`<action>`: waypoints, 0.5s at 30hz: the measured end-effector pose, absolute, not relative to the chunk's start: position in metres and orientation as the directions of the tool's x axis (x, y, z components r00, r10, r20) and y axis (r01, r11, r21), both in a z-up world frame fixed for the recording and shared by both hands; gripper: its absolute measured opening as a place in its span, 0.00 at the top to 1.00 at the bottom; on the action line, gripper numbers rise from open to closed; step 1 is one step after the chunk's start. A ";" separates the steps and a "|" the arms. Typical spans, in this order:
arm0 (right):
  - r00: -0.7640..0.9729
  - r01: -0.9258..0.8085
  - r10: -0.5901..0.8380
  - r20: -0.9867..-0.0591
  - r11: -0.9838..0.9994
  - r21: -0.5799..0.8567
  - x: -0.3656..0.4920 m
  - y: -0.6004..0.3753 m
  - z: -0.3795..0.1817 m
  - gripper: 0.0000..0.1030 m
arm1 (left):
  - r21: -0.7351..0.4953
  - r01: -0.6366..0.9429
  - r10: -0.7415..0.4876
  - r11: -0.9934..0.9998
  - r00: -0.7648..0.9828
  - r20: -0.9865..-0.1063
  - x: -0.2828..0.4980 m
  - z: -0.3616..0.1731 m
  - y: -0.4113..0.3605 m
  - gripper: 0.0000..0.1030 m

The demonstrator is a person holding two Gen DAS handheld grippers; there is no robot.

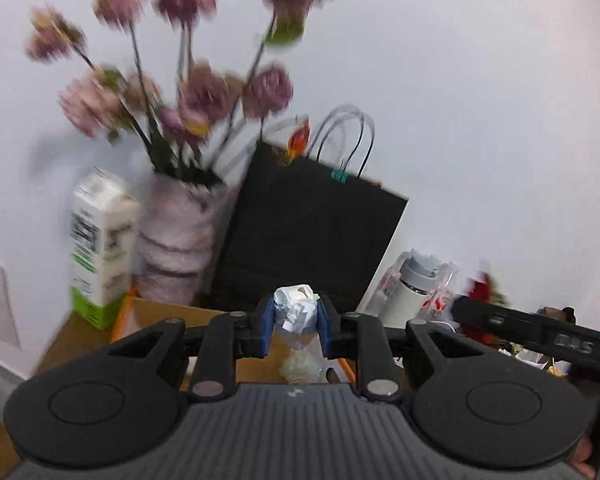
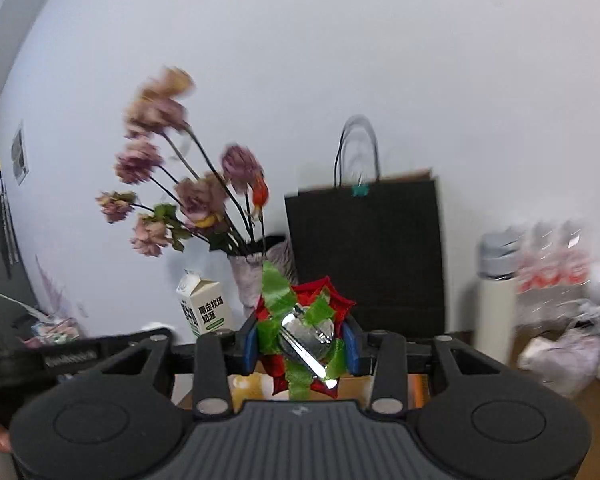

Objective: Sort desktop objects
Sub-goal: 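Drop the white earbud with the left gripper while the right gripper drops the red bow into the box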

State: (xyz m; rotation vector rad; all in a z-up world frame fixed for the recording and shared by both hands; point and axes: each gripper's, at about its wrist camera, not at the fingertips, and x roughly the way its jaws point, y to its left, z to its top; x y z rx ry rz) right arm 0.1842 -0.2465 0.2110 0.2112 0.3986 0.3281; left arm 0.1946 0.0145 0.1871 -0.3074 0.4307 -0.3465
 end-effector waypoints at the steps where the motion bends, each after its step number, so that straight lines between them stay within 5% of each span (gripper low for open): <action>1: 0.851 -0.266 0.357 -0.384 0.925 0.272 0.211 -0.243 0.205 0.62 | -0.368 0.257 -0.397 0.894 0.836 -0.380 0.215 0.182 0.011 0.78; 7: 0.736 -0.149 0.240 -0.633 0.970 0.194 0.336 -0.222 0.125 0.62 | -0.244 0.128 -0.252 0.961 0.770 -0.586 0.318 0.104 -0.013 0.77; 15: 0.579 -0.189 0.252 -0.775 0.967 0.172 0.414 -0.196 0.052 0.62 | -0.199 0.138 -0.242 0.970 0.573 -0.783 0.386 0.019 -0.034 0.76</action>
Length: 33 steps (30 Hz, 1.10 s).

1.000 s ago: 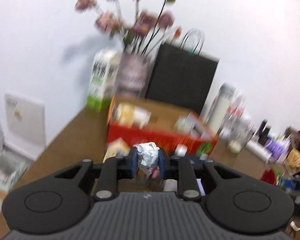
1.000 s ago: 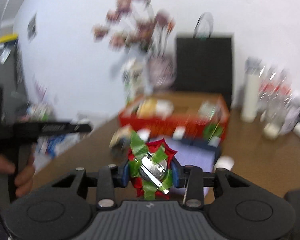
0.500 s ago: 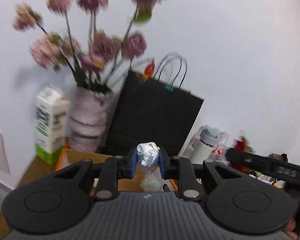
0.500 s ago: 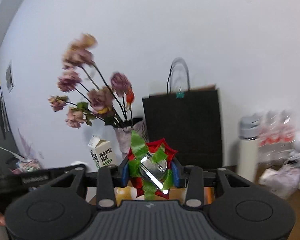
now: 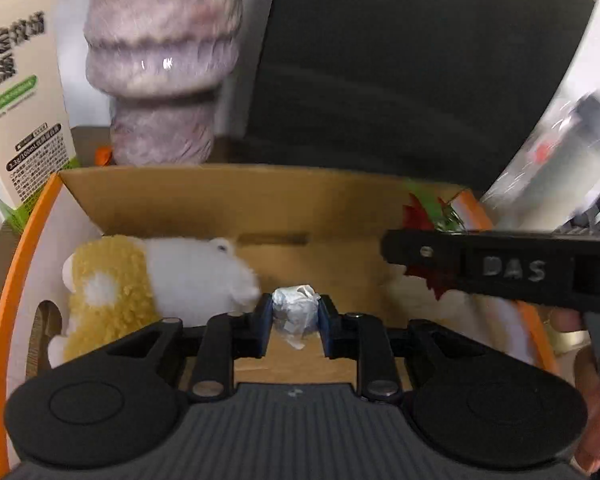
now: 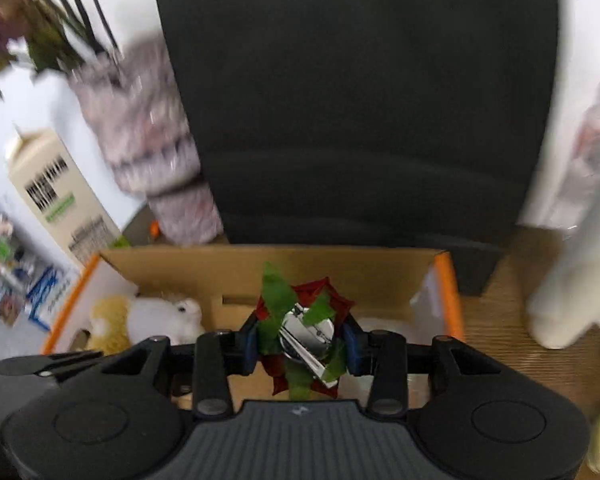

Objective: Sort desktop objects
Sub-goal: 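Drop the white earbud with the left gripper while the right gripper drops the red bow into the box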

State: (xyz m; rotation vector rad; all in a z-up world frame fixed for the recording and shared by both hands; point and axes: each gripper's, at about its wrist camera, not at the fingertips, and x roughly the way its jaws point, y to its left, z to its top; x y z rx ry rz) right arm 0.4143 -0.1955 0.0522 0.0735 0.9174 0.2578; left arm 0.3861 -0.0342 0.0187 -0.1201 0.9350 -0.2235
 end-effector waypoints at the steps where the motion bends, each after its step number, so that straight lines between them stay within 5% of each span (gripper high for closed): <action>1: 0.570 -0.199 0.244 -0.785 0.967 0.157 0.424 -0.190 0.047 0.61 | -0.203 0.124 -0.238 0.971 0.566 -0.789 0.390 0.018 -0.036 0.72; 2: 0.562 -0.201 0.233 -0.794 0.969 0.142 0.429 -0.188 0.041 0.60 | -0.222 0.132 -0.258 0.966 0.566 -0.783 0.391 0.021 -0.037 0.64; 4: 0.546 -0.188 0.213 -0.810 0.974 0.129 0.436 -0.184 0.030 0.56 | -0.244 0.189 -0.309 0.951 0.569 -0.762 0.386 0.028 -0.037 0.25; 5: 0.536 -0.187 0.210 -0.818 0.974 0.128 0.437 -0.183 0.026 0.50 | -0.241 0.221 -0.325 0.945 0.581 -0.746 0.381 0.035 -0.034 0.22; 12: 0.584 -0.197 0.253 -0.771 0.966 0.168 0.418 -0.193 0.057 0.39 | -0.171 0.216 -0.271 0.961 0.629 -0.729 0.362 0.074 -0.006 0.16; 16: 0.651 -0.187 0.220 -0.727 0.974 0.127 0.384 -0.205 0.096 0.36 | -0.129 0.157 -0.203 0.979 0.731 -0.652 0.342 0.102 0.012 0.04; 22: 0.728 -0.133 0.150 -0.669 0.988 0.078 0.314 -0.228 0.129 0.29 | -0.187 0.059 -0.166 0.981 0.755 -0.635 0.299 0.118 0.031 0.00; 27: 0.783 -0.140 0.153 -0.602 0.988 0.069 0.230 -0.228 0.124 0.20 | -0.073 -0.017 -0.027 0.997 0.823 -0.568 0.226 0.113 0.036 0.00; 33: 0.798 -0.142 0.210 -0.565 0.977 0.162 0.112 -0.223 0.092 0.16 | -0.100 0.043 -0.089 0.994 0.850 -0.519 0.114 0.095 0.045 0.00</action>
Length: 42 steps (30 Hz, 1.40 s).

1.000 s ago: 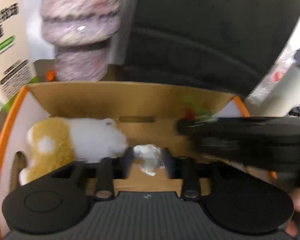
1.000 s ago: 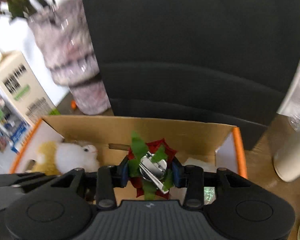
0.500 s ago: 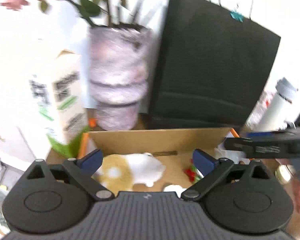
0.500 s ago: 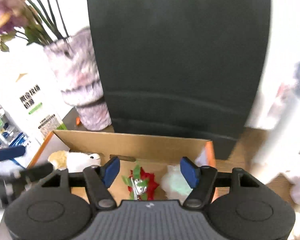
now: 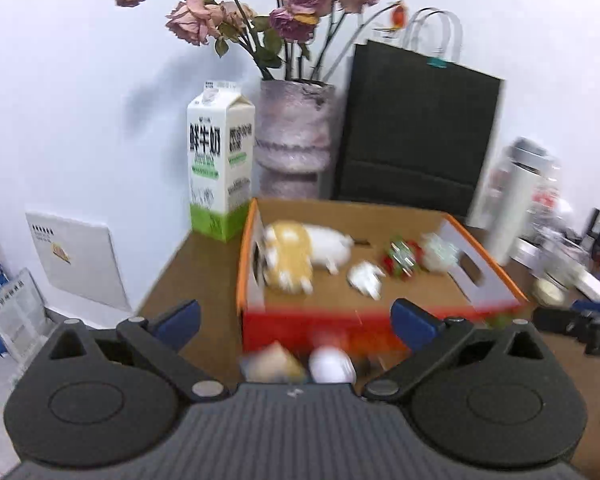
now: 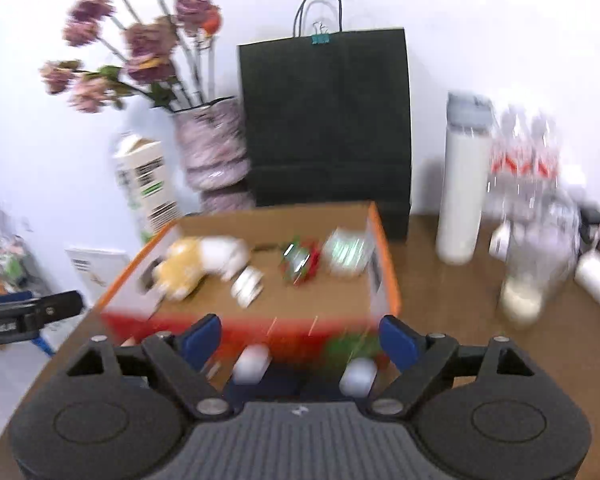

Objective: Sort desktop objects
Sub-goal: 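Drop the white earbud with the left gripper while the right gripper drops the red bow into the box, then grasp the braided cable with the left gripper while the right gripper grasps the white puck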

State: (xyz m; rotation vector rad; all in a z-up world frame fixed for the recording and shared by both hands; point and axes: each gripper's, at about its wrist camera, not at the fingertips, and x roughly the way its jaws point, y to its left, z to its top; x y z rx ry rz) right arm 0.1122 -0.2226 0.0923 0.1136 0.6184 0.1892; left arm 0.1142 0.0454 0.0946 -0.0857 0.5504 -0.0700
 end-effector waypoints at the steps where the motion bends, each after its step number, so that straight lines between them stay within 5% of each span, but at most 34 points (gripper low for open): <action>1: 0.797 -0.144 0.212 -0.566 0.976 0.163 0.094 -0.220 0.085 0.16 | -0.100 0.044 -0.090 0.994 0.849 -0.521 0.097 0.088 0.044 0.00; 10: 0.788 -0.132 0.145 -0.598 0.989 0.065 -0.025 -0.212 0.015 0.14 | -0.095 -0.011 -0.051 0.995 0.784 -0.618 -0.007 0.018 0.016 0.00; 21: 0.794 -0.181 0.144 -0.590 0.983 -0.004 -0.075 -0.194 0.007 0.14 | -0.057 0.037 -0.063 0.998 0.813 -0.579 -0.060 0.009 -0.011 0.00; 35: 0.831 -0.120 0.128 -0.541 0.991 0.050 -0.038 -0.231 0.029 0.18 | -0.140 0.082 -0.147 0.987 0.821 -0.552 -0.024 0.024 0.007 0.00; 39: 0.847 -0.056 0.016 -0.532 0.997 -0.059 -0.016 -0.241 0.027 0.19 | -0.179 0.081 -0.159 0.981 0.862 -0.482 0.005 0.033 0.016 0.01; 42: 0.851 -0.036 -0.017 -0.524 0.995 -0.091 0.006 -0.254 0.026 0.20 | -0.195 0.075 -0.166 0.978 0.844 -0.509 0.040 0.034 0.017 0.10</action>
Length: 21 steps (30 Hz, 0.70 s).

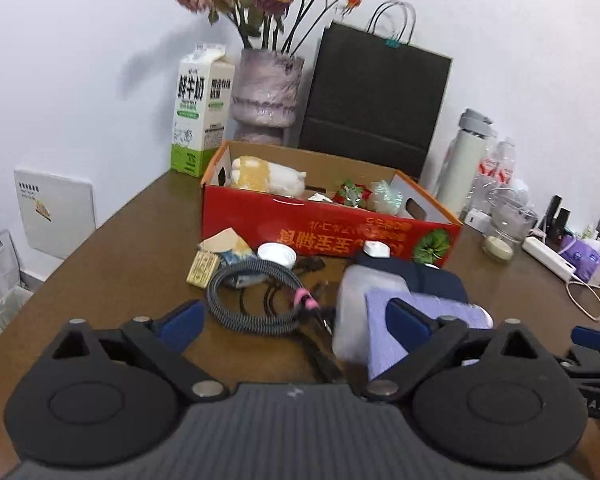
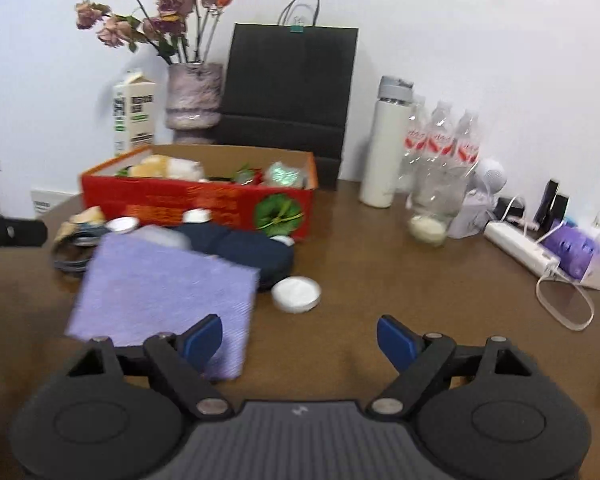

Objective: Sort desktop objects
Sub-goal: 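Grasp the braided cable with the left gripper while the right gripper grasps the white puck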

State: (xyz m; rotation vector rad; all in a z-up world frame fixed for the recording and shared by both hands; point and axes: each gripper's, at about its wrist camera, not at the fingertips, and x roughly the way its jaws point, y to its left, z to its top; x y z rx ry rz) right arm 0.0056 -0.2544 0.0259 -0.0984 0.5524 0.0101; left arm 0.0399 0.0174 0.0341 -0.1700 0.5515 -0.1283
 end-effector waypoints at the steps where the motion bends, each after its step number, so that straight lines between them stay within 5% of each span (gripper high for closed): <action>1: 0.846 -0.025 -0.022 -0.533 0.996 -0.081 0.017 -0.260 0.025 0.25 | -0.198 0.081 -0.176 0.977 0.831 -0.528 0.053 0.033 0.017 0.16; 6: 0.804 -0.037 -0.016 -0.594 0.996 -0.077 0.069 -0.269 0.012 0.35 | -0.216 0.113 -0.222 0.970 0.776 -0.591 0.103 0.022 0.004 0.36; 11: 0.772 -0.065 0.001 -0.635 0.995 -0.077 0.099 -0.265 -0.004 0.43 | -0.186 0.143 -0.229 0.972 0.756 -0.614 0.124 0.010 -0.011 0.26; 16: 0.765 -0.082 0.043 -0.643 0.996 -0.031 0.107 -0.267 -0.011 0.52 | -0.315 0.105 -0.287 0.943 0.734 -0.615 0.125 0.003 0.012 0.24; 21: 0.772 -0.087 0.079 -0.631 0.996 0.018 0.105 -0.270 -0.013 0.64 | -0.302 0.059 -0.250 0.951 0.720 -0.647 0.129 -0.003 0.024 0.38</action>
